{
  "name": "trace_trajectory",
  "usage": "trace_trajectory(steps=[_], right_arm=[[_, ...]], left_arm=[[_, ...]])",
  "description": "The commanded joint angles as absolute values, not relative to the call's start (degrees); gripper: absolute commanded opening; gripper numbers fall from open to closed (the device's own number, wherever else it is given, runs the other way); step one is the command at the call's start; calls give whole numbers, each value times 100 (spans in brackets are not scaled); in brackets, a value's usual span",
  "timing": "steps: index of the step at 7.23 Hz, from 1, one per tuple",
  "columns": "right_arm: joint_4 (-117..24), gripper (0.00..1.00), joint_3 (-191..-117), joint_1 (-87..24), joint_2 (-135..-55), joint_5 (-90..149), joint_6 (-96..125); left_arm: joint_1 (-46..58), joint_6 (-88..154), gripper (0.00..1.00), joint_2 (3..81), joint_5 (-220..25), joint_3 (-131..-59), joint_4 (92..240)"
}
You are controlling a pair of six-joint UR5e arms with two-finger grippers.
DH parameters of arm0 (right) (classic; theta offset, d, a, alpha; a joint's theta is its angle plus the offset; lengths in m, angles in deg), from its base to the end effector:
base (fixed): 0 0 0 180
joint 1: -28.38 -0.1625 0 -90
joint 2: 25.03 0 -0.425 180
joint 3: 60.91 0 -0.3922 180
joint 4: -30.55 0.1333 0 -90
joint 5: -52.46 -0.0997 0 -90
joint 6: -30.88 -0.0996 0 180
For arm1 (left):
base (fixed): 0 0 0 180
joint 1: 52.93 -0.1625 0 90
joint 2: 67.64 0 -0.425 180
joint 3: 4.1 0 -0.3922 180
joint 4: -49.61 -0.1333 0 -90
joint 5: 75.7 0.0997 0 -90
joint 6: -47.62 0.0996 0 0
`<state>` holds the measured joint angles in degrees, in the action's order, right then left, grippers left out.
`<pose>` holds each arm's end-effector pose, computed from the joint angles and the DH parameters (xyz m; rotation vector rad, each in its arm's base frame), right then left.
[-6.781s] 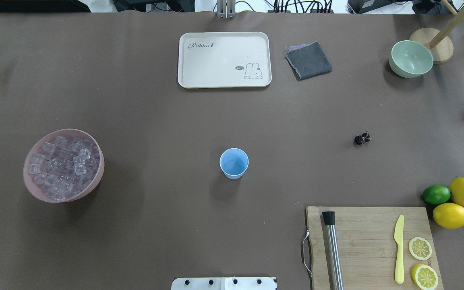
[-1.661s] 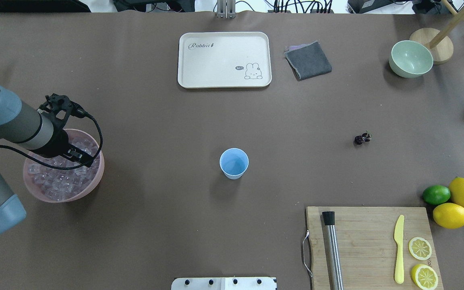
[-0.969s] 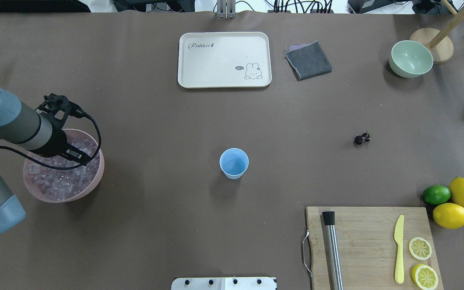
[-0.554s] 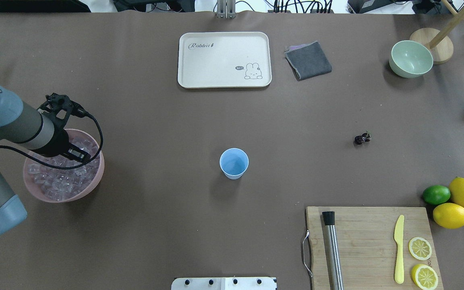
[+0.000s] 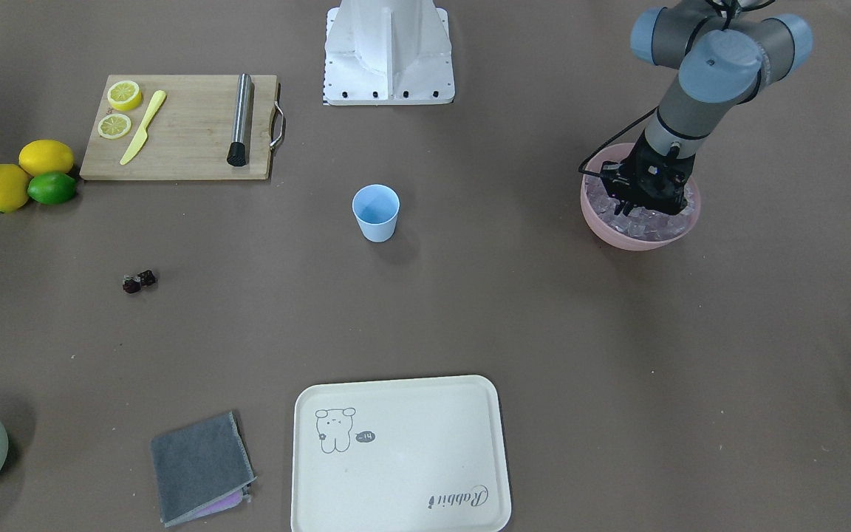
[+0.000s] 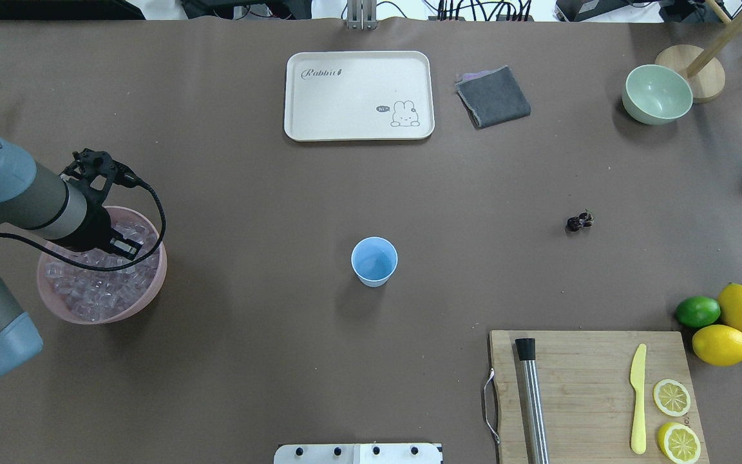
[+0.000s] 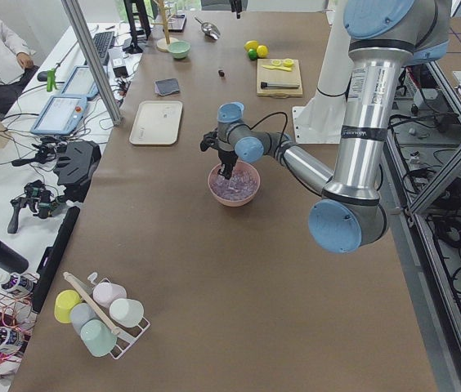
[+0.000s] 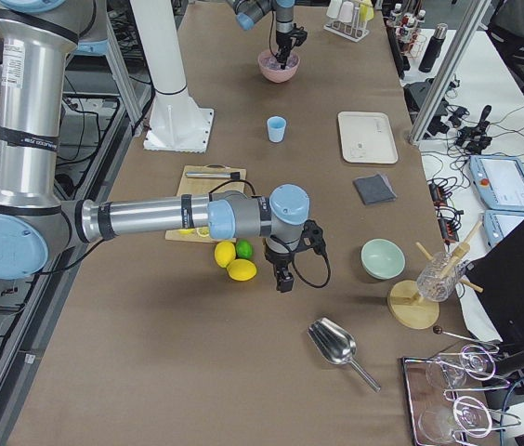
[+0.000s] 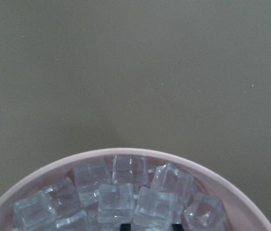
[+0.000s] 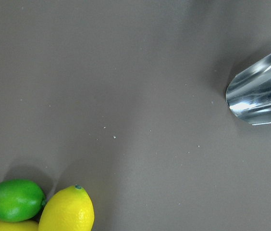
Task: Put ice and cherries in cup
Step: 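Lower the left gripper into the bowl and grasp an ice cube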
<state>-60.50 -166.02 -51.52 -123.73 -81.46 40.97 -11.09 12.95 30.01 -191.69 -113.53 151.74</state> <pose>-0.0124 -0.4360 0.6009 0.0894 -0.7706 -0.3705 0.3422 -0.4268 0.4115 0.2172 0.7756 0.3778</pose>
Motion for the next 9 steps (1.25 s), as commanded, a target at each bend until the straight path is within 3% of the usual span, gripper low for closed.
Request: trace_trajectory(steps=[1,3,4,5,6,7,9], right_arm=[[-6050,100,-16602,-5152,-12373,-8148,4090],[-6050,100,-16602,-5152,-12373,-8148,4090],[-6050,100,-16594,-5152,-12373,-8148,4090],[-6050,100,-16594,-5152,-12373,-8148,4090],[-6050,100,-16594,-5152,-12373,-8148,4090],[-6050,100,-16594,-5152,-12373,-8148,4090],[-6050,100,-16602,-5152,-12400,-8157,4090]], left_arm=[[-1066,1290,0,2975,-19198,-11501,15174],[-1013,1290,0,2922,-19224,-11756,15121],[-1013,1299,5,2843,-19198,-11739,15121],[-1022,1299,51,2825,-19154,-11678,15130],[-1031,1308,81,2886,-19163,-11504,15156],[-1031,1308,87,2913,-19163,-11476,15165],[-1048,1308,87,2939,-19163,-11432,15174]])
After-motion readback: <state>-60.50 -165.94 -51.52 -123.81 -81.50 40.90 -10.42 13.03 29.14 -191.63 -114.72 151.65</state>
